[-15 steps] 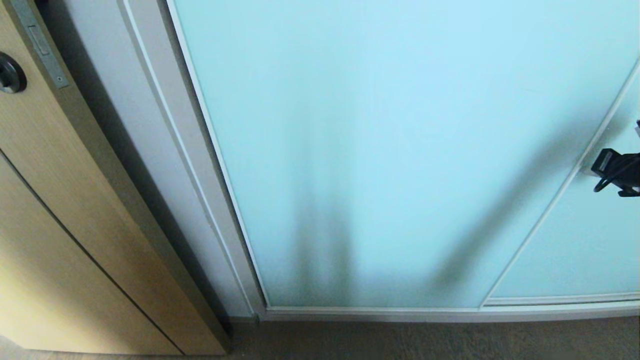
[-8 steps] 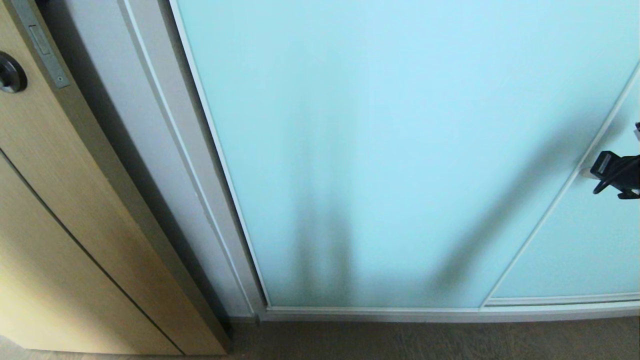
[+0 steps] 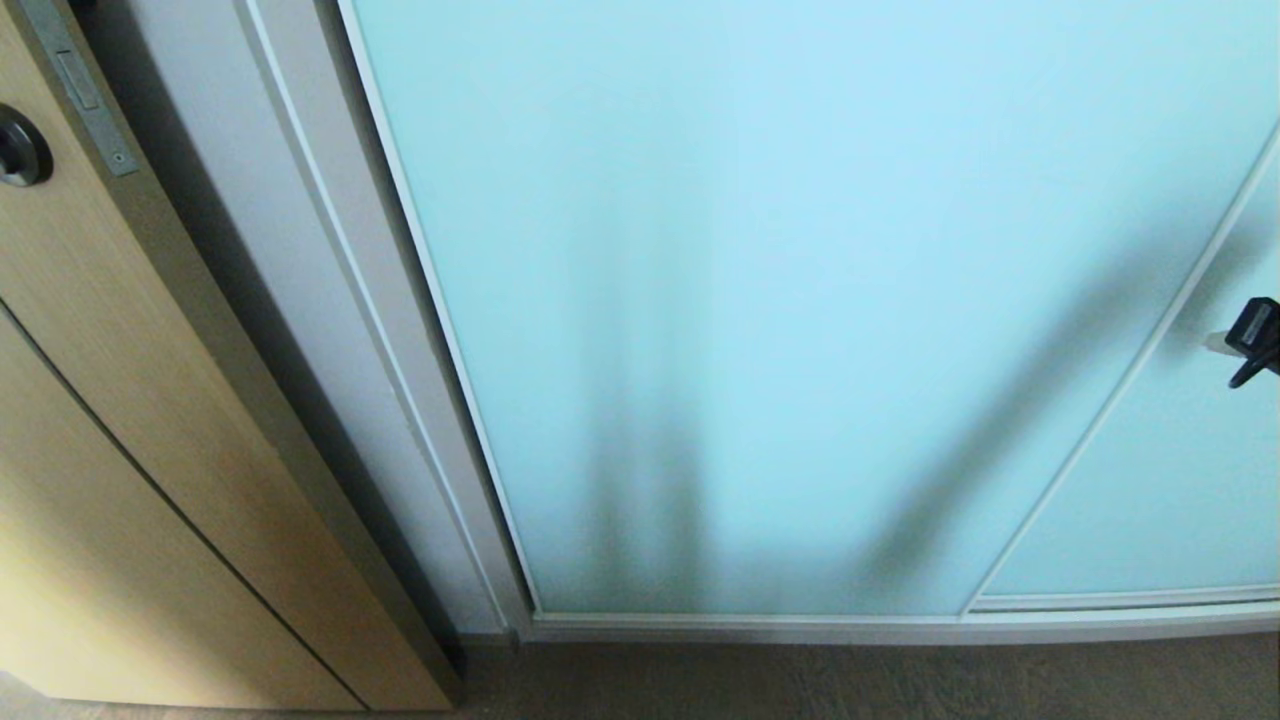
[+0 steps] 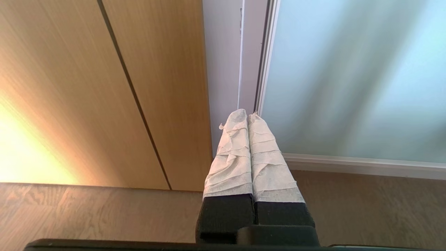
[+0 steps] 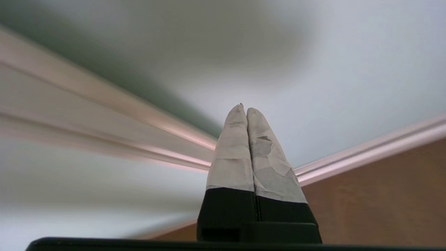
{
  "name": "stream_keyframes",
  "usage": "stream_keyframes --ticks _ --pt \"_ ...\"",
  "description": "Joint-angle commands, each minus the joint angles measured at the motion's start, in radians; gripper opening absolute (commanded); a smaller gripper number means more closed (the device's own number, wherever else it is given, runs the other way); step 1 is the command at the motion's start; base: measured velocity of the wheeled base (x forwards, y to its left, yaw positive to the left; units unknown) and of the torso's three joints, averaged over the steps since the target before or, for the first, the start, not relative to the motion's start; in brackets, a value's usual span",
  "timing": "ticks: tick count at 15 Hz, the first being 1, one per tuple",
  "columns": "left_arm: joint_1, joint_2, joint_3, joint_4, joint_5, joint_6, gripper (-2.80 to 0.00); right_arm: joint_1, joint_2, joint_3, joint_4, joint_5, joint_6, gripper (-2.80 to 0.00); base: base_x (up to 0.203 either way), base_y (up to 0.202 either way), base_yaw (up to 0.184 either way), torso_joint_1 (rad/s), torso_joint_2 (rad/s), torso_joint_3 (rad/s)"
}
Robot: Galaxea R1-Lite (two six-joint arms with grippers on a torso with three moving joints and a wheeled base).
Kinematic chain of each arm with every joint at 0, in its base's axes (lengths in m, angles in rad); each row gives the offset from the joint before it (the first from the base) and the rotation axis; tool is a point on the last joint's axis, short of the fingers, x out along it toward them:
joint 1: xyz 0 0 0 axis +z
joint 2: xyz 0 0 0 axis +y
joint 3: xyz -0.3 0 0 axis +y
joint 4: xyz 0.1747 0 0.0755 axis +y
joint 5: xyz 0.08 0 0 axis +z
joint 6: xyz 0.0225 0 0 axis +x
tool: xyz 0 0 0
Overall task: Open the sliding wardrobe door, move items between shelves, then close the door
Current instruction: Close the door
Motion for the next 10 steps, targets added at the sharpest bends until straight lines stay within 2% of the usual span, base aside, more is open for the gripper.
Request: stream_keyframes --ticks 1,5,7,10 --pt "0.0 0.001 0.0 0.0 0.0 0.0 -2.8 -0.017 -0.102 0.083 -0.036 0.002 -0.034 -2.8 0.0 0.0 0.0 0.0 0.0 0.0" --pt "0.0 0.001 0.0 0.0 0.0 0.0 -2.8 -0.054 -0.367 0.372 -0.211 -0.017 -0.149 -2.8 0.0 0.0 0.0 0.0 0.0 0.0" --pt "0.0 0.001 0.0 0.0 0.0 0.0 -2.8 -0.084 -0.53 0.496 -0.28 -0.033 -0.173 -2.8 0.0 0.0 0.0 0.0 0.0 0.0" --pt "0.0 0.001 0.0 0.0 0.0 0.0 -2.8 -0.124 -0.809 0.657 -0.312 -0.059 -0.184 -2.8 0.0 0.0 0.0 0.0 0.0 0.0"
